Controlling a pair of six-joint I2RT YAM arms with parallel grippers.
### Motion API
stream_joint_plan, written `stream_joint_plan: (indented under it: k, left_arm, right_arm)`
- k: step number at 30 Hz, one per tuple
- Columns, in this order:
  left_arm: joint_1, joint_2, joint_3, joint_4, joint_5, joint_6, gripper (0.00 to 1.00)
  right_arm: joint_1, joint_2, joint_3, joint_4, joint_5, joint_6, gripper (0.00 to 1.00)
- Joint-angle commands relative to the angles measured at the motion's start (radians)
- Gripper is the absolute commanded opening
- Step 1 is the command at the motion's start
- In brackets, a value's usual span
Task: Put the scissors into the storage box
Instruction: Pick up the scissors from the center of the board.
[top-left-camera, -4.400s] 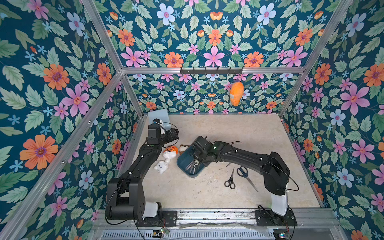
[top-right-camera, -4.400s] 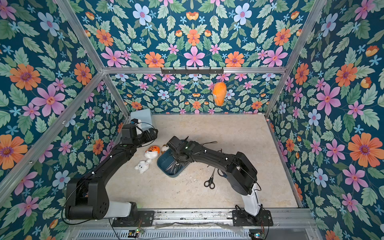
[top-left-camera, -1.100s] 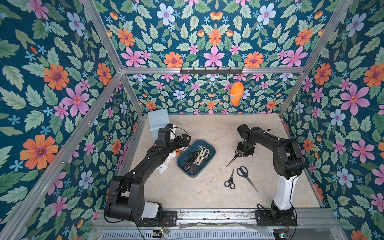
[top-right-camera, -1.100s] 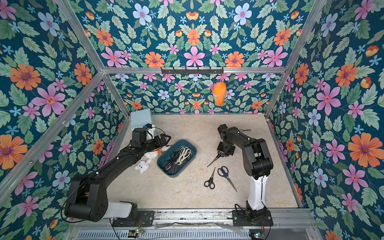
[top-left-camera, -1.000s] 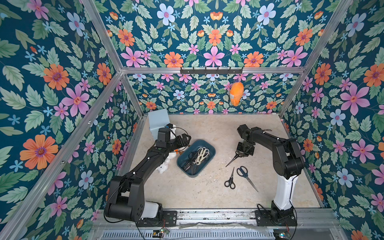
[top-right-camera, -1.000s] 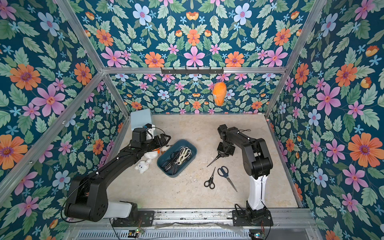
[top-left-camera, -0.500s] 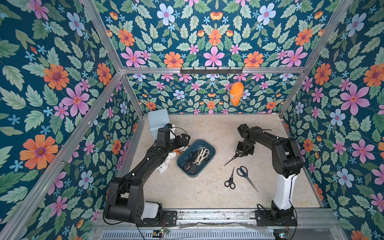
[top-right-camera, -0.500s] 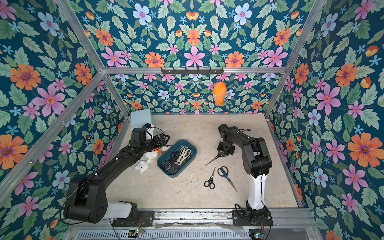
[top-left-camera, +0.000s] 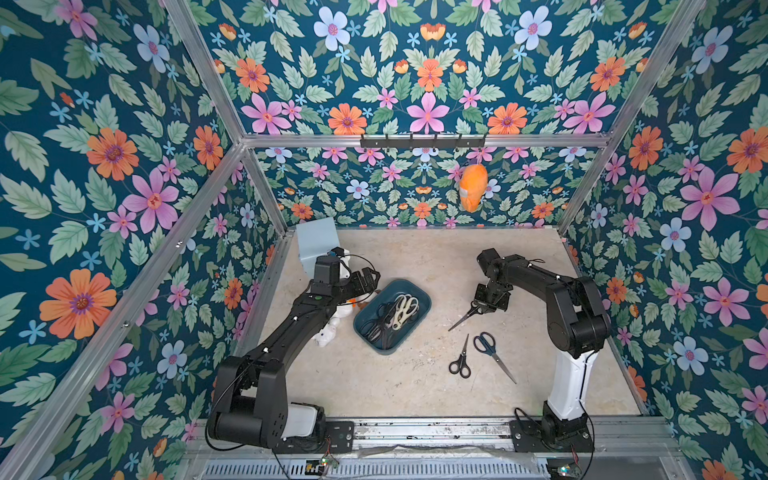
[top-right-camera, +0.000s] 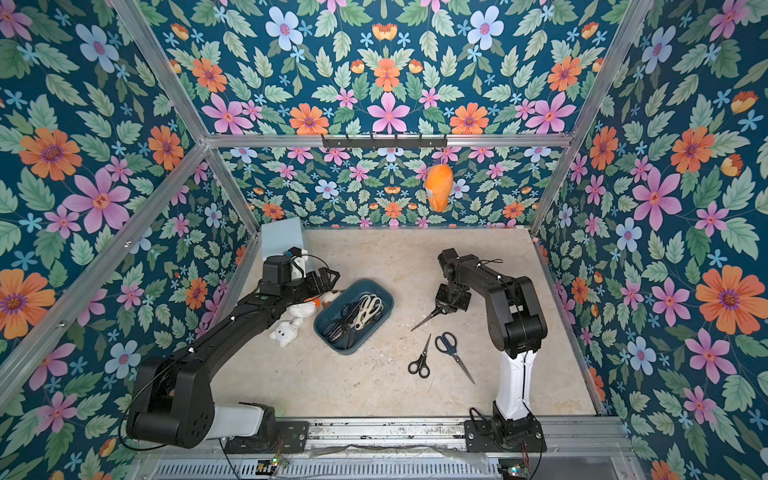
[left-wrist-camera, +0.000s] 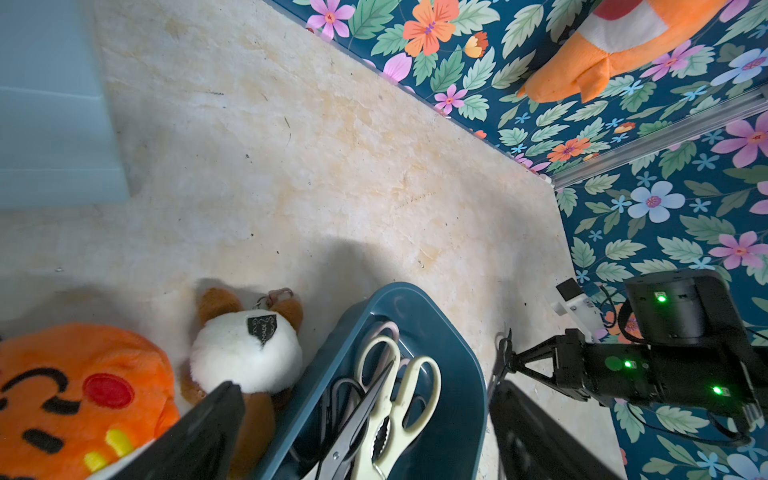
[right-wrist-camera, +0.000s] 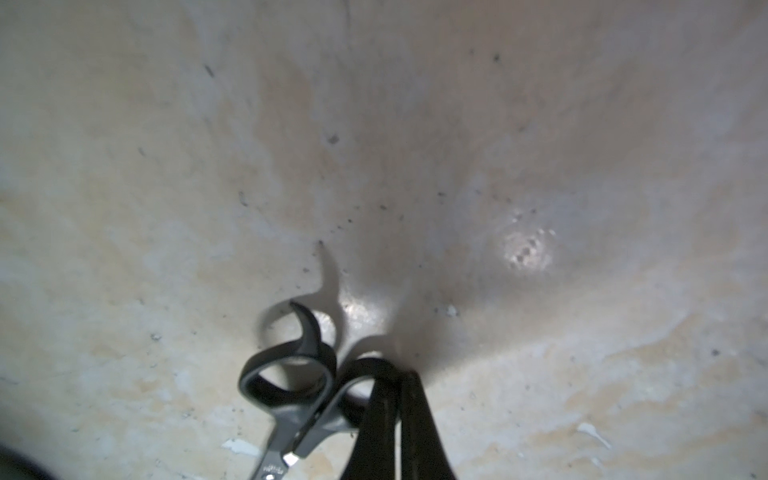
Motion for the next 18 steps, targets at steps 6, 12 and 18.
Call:
stream_joint_plan:
  k: [6, 12, 18]
  left_arm:
    - [0.009, 0.064, 0.059, 0.016, -0.053, 0.074, 0.98]
    - [0.049, 0.124, 0.107, 0.019, -0.042, 0.122, 0.98]
    - [0.098, 0.127, 0.068, 0.051, -0.054, 0.131, 0.98]
  right_arm:
    - [-0.002, -0.096, 0.055, -0.076, -0.001, 0.005, 0.00]
    - [-0.003, -0.155, 0.067, -0.107, -0.032, 0.045, 0.00]
    - [0.084, -0.232, 0.061, -0.083, -0.064, 0.168, 0.00]
